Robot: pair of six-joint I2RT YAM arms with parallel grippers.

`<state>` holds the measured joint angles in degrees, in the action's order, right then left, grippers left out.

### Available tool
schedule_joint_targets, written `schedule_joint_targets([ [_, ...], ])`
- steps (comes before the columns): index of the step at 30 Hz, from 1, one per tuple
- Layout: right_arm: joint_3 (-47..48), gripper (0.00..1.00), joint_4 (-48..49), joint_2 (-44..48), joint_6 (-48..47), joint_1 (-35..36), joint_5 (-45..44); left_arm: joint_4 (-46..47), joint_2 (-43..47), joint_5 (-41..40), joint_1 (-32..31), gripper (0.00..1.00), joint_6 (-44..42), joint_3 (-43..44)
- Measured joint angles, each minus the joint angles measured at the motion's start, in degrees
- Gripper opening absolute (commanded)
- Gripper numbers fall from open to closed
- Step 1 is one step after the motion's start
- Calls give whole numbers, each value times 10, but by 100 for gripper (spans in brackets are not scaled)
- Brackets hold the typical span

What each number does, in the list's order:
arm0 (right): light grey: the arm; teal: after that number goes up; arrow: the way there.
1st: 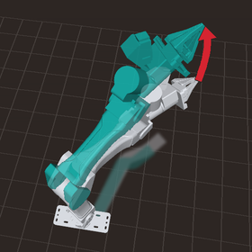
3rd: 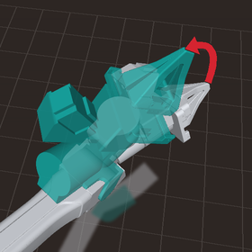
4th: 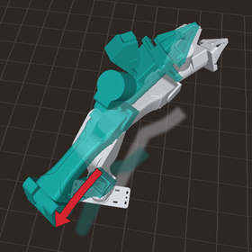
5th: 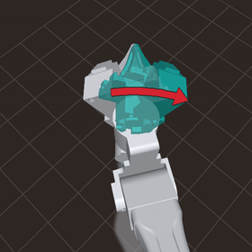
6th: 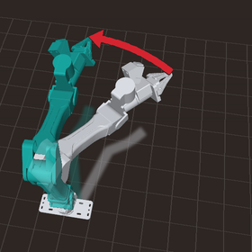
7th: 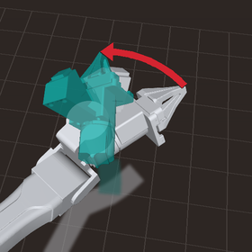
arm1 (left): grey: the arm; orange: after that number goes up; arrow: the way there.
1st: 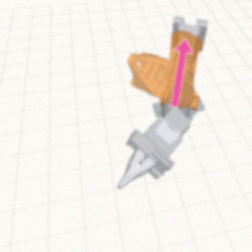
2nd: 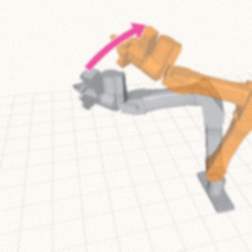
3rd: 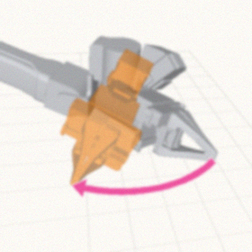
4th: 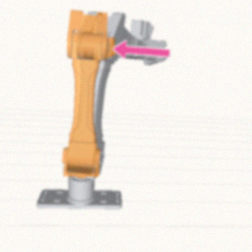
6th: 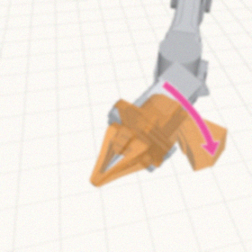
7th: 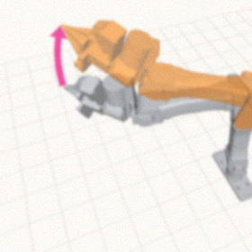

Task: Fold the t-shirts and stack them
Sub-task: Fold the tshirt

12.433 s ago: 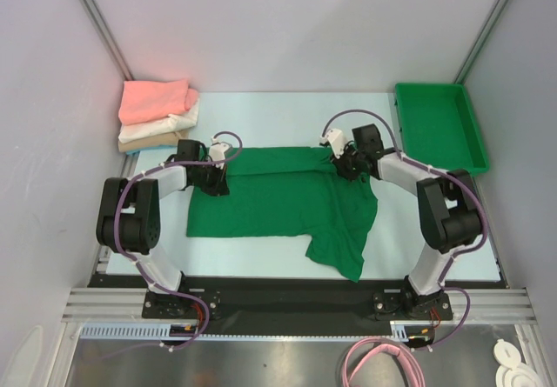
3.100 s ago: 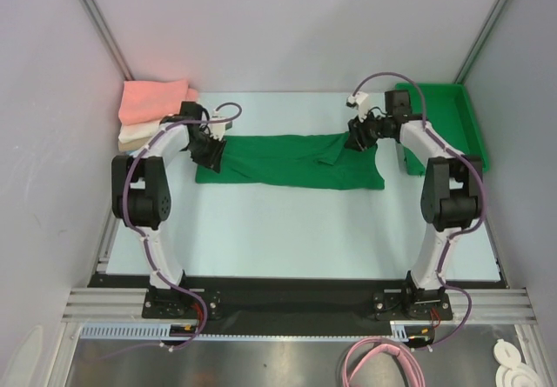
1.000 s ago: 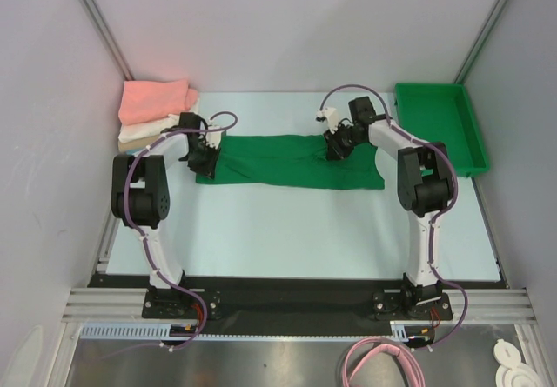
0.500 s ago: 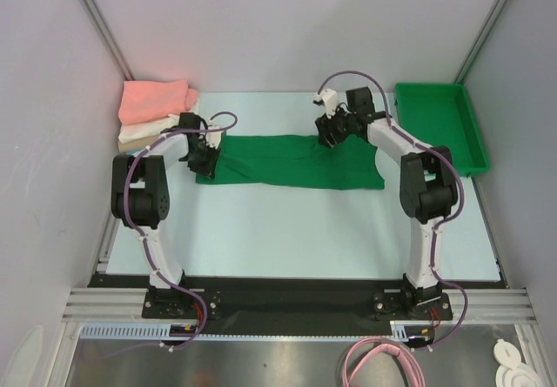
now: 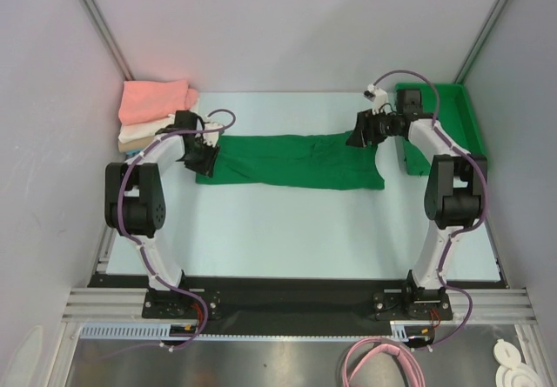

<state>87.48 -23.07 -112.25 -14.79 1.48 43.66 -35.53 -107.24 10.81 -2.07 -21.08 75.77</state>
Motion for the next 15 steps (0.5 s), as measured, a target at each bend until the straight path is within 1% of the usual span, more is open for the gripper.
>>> schedule_joint_targets([
  [2,-7,57,-34,-1,-24,-2,2,-3,0,0,0,40,-2,0],
  [4,-27,56,-50,3,-45,-4,3,-6,0,0,0,40,-5,0],
  [9,-118,58,-86,32,-93,-31,-15,-16,0,-2,0,40,-15,0],
  [15,-156,59,-110,67,-130,-45,-54,-21,0,-6,-1,40,-23,-1],
])
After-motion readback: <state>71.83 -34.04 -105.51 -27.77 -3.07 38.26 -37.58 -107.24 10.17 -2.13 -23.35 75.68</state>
